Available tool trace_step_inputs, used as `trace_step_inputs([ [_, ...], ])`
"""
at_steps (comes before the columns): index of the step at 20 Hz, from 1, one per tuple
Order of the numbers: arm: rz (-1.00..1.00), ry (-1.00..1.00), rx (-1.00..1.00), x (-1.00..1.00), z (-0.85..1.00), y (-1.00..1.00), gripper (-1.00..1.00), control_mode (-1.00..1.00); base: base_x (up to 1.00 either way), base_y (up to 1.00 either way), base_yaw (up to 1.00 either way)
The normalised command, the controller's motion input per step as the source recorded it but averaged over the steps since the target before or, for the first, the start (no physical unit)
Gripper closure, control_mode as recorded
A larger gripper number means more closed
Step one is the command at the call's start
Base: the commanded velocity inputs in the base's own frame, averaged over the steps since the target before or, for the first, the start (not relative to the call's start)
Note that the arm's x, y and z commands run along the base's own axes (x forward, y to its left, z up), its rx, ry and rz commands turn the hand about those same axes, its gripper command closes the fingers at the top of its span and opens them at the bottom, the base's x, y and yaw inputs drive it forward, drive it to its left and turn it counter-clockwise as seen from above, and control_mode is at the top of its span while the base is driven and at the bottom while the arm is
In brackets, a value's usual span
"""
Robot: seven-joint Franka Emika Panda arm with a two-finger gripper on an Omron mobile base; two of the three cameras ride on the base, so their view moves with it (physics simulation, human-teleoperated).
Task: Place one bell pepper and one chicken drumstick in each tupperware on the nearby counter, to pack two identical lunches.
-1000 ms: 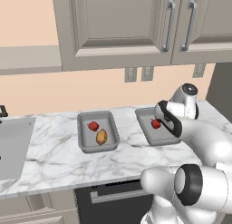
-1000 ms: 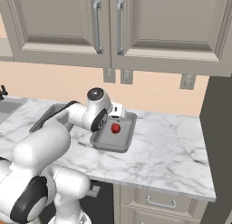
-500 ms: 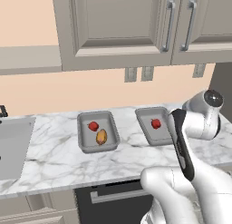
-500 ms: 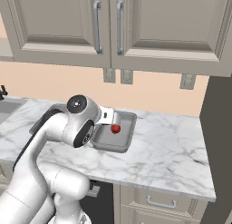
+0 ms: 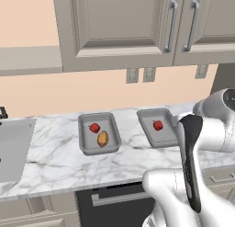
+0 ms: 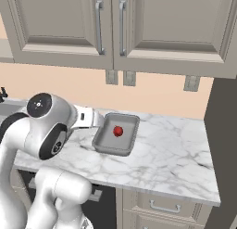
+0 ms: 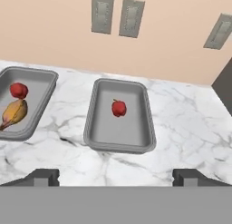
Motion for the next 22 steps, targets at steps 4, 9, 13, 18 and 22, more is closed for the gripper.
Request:
trace_step_inputs([
  [4,0.11,-0.13,-0.07,-0.75,0.34,0.47,-1.00,-1.00,0.00,0.00,0.00],
  [9,0.12,-0.09,-0.01,-0.71,-0.20,0.16,-1.00,-1.00,0.00,0.00,0.00],
  [13,0.00,0.00,0.00,0.00,0.00,0.00,-1.00,1.00,-0.29,-0.02,0.02],
  [18,0.00,0.00,0.00,0.00,0.00,0.00,-1.00,1.00,-0.89,0.00,0.01],
  [22,0.00,0.00,0.00,0.00,0.00,0.00,-1.00,1.00,-1.00,0.00,0.00],
])
